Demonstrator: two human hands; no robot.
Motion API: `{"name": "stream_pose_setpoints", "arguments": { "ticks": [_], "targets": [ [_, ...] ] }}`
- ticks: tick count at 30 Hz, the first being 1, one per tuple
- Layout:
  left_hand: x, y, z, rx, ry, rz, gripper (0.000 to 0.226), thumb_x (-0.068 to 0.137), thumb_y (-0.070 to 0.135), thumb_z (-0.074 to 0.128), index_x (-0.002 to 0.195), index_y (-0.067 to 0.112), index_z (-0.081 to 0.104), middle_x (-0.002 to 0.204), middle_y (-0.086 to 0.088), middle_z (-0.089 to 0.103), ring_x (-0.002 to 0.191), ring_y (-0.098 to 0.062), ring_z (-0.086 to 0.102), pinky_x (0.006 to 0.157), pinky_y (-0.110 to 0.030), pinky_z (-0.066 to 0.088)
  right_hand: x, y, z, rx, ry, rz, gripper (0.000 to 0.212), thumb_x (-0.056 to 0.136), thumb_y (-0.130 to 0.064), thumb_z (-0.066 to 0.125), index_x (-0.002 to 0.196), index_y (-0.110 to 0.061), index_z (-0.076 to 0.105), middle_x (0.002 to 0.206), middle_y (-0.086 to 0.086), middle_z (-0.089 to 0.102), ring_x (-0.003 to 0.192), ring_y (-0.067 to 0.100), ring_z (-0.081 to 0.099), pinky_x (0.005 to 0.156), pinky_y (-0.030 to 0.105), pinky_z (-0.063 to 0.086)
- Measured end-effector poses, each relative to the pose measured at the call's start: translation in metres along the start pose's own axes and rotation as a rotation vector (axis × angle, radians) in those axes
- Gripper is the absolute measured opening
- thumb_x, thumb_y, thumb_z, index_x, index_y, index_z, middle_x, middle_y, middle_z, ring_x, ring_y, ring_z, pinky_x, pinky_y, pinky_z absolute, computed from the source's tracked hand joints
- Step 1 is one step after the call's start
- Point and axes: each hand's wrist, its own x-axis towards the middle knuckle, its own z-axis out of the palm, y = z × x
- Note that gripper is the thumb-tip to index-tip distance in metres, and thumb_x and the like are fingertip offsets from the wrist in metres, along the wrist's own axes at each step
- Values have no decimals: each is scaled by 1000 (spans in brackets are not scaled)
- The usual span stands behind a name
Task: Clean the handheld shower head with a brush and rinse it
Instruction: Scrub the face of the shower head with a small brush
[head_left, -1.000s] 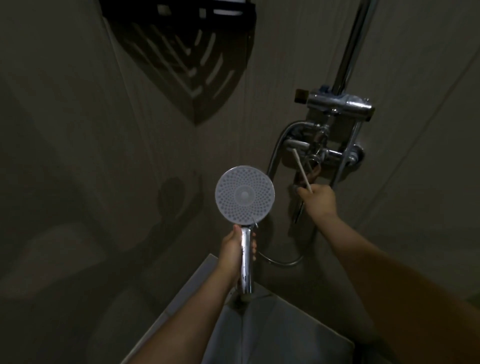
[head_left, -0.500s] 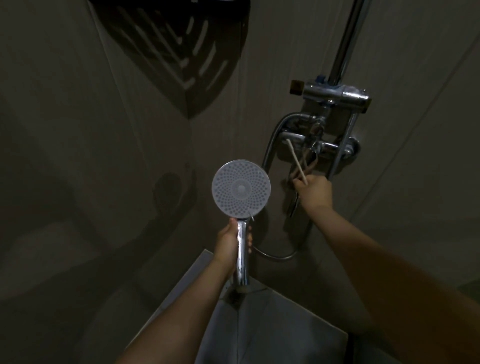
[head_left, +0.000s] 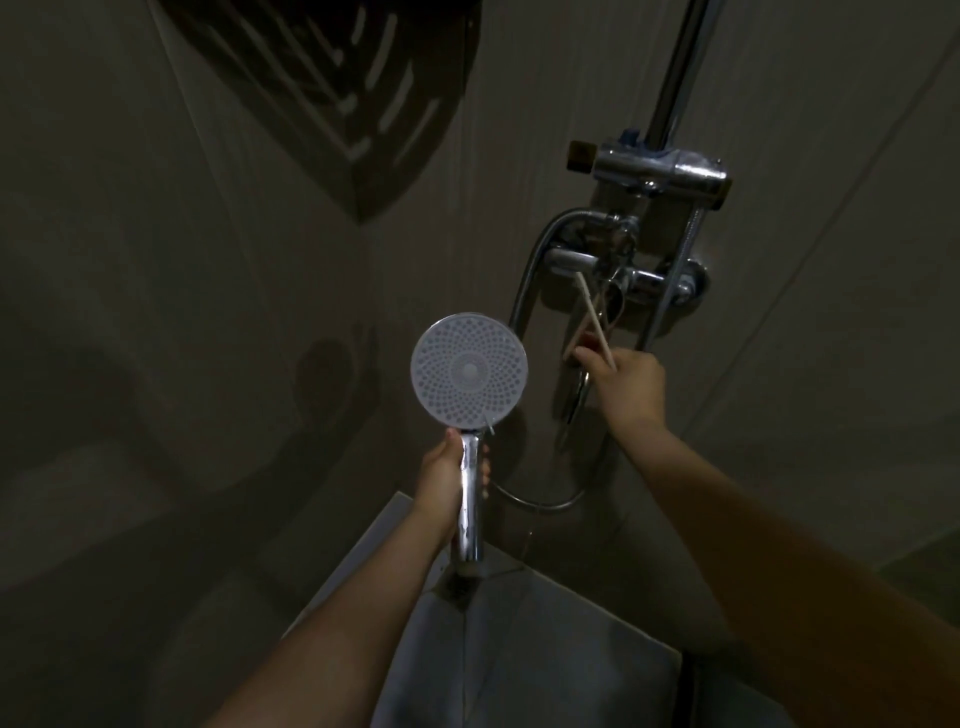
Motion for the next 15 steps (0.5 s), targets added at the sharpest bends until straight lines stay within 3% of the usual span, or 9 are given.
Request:
{"name": "stream_pose_setpoints", "arguments": {
  "ticks": [3,6,10,15],
  "targets": [
    [1,-2,-3,-8,-17,-10,51,100,37,28,72,7,57,41,0,53,33,-9,48,36,-15,39,-21,41,-14,26,-10,121,32,88,-34,60,63,-15,56,54,0,49,49,12,45,42,15,36],
    [6,-10,-12,-25,-25,-9,50,99,38,29,73,6,57,41,0,53,33,-9,48,36,-16,39,-43,106,-29,-225,-224,297,32,88,-42,56,68,-17,59,62,3,55,56,15,51,48,22,36],
    [21,-28,-20,-26,-26,11,48,99,38,30,74,6,57,42,0,54,35,-9,48,37,-16,39,-54,171,-16,-462,-381,408,24,96,-26,46,86,-11,61,87,16,63,71,23,52,66,26,39],
    [53,-61,-19,-46,-31,21,49,98,41,30,72,8,56,44,0,53,36,-11,48,39,-17,40,-32,189,27,-445,-400,389,24,93,-19,49,93,-1,65,83,13,57,76,25,55,69,29,41]
  ]
}}
